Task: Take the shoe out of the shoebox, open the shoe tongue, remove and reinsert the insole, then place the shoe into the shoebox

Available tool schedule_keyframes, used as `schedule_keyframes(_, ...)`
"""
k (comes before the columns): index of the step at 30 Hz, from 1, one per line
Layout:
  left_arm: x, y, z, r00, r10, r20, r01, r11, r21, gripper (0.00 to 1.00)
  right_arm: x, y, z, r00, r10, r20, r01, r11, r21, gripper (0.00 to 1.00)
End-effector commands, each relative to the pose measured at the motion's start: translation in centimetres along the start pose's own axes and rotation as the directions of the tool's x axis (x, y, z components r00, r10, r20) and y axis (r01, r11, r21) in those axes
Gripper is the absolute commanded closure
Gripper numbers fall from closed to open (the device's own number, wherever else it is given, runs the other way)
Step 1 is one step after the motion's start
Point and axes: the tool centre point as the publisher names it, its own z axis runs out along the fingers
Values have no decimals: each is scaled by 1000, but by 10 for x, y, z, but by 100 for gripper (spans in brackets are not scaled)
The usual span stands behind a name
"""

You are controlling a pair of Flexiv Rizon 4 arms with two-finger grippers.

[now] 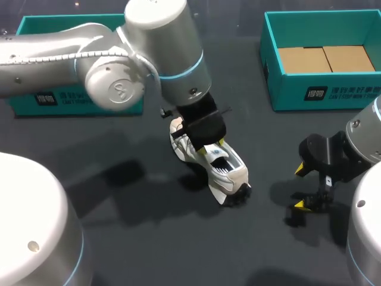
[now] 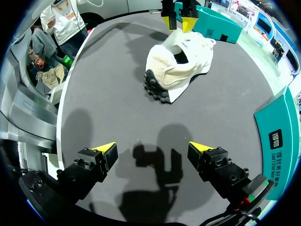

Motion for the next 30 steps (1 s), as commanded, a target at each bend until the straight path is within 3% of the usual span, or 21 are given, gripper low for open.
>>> schedule_keyframes(1,6,-4,-44,999,-27,-23,28,999,37,7,2,0,-1,1000,0,3,0,1000,1,0)
schedule_keyframes(2,4,-5,-48,998,-13,-58,15,999,43,0,2,0,-1,1000,0,3,0,1000,1,0)
schedule_keyframes(3,3,-7,-53,994,8,-107,-5,1000,23,0,2,0,-1,1000,0,3,0,1000,1,0)
schedule_keyframes(14,3,-7,-53,994,8,-107,-5,1000,23,0,2,0,-1,1000,0,3,0,1000,1,0)
schedule_keyframes(17,10,-16,-53,985,-148,-86,157,982,106,0,2,0,-1,1000,0,3,0,1000,1,0)
schedule_keyframes(19,6,-20,-56,932,-329,-153,350,927,137,0,2,0,-1,1000,0,3,0,1000,1,0)
schedule_keyframes(21,-4,-18,-59,709,-667,-229,681,732,-25,0,2,0,-1,1000,0,3,0,1000,1,0)
schedule_keyframes(30,-4,-18,-59,709,-667,-229,681,732,-25,0,2,0,-1,1000,0,3,0,1000,1,0)
